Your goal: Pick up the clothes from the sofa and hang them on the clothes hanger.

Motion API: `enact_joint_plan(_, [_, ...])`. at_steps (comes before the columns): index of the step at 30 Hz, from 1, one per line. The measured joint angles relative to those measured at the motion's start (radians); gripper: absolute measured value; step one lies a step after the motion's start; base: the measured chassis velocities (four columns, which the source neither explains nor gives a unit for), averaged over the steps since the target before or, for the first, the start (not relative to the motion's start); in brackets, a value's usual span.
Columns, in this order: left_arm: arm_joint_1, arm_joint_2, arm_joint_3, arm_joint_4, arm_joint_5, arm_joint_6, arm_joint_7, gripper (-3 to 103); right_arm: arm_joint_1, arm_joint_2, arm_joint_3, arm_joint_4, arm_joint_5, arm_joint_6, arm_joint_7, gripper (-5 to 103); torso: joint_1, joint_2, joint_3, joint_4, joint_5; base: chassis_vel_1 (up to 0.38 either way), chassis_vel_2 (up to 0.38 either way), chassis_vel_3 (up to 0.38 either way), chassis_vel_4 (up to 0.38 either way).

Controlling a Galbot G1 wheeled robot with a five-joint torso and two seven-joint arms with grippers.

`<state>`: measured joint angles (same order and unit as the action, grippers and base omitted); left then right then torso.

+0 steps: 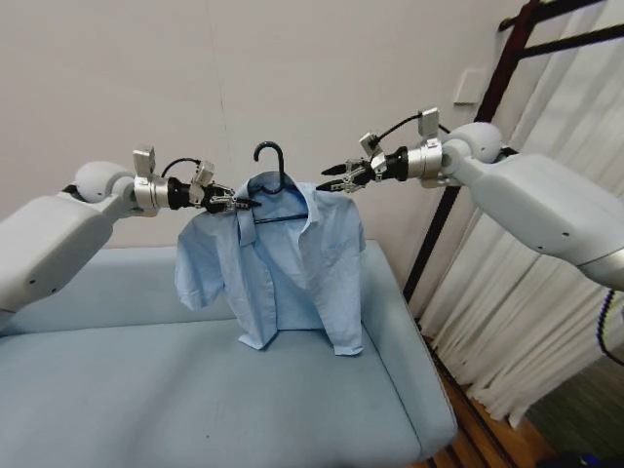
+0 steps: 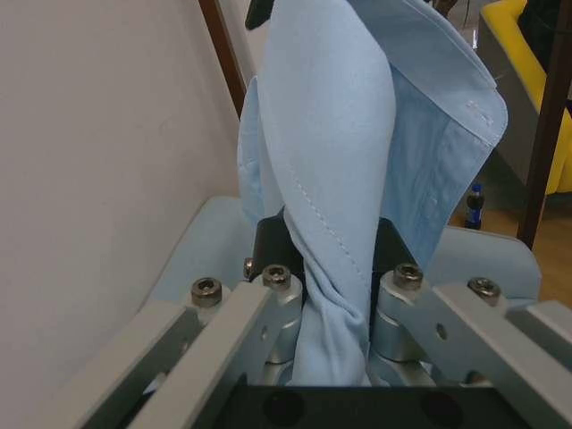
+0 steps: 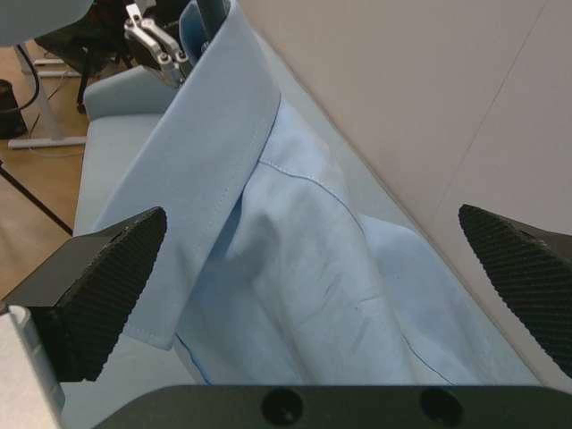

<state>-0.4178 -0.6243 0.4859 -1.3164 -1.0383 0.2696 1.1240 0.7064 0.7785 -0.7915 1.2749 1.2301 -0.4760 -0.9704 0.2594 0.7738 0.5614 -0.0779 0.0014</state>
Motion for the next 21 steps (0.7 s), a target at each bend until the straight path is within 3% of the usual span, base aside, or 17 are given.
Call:
enact_joint_plan(8, [-0.006,0.002,0.0,0.0,0.014,-0.014,0.012,11,0.069,-0.002,-0.116,-0.001,-0.019,0.005,-0.068,96,0.0,0.0,0.0,-0.0001,0.0,0.0,0.0,0.0,0.0])
enact_joint_plan(10, [-0.005,0.001,0.0,-0.001,0.021,-0.017,0.015,11,0.083,0.003,-0.13,-0.006,-0.024,0.006,-0.073,91,0.0,0.0,0.0,-0.0001,0.0001,0.0,0.0,0.0,0.0])
enact_joint_plan(14, [-0.002,-0.007,-0.004,-0.007,0.028,-0.019,0.021,11,0.114,0.02,-0.16,-0.013,-0.028,0.01,-0.081,70,0.0,0.0,0.0,0.0001,-0.0001,0.0,0.0,0.0,0.0])
enact_joint_plan(16, [-0.001,-0.008,-0.005,-0.008,0.028,-0.019,0.021,11,0.116,0.021,-0.162,-0.013,-0.029,0.011,-0.081,70,0.0,0.0,0.0,0.0,-0.0001,0.0,0.0,0.0,0.0])
enact_joint_plan(19, [-0.001,-0.015,-0.008,-0.009,0.03,-0.019,0.025,11,0.119,0.024,-0.168,-0.006,-0.033,0.011,-0.085,53,0.0,0.0,0.0,0.0,0.0,0.0,0.0,0.0,0.0])
enact_joint_plan(21, [-0.001,-0.016,-0.009,-0.009,0.031,-0.019,0.026,11,0.119,0.023,-0.17,-0.002,-0.035,0.011,-0.087,47,0.0,0.0,0.0,0.0,0.0,0.0,0.0,0.0,0.0])
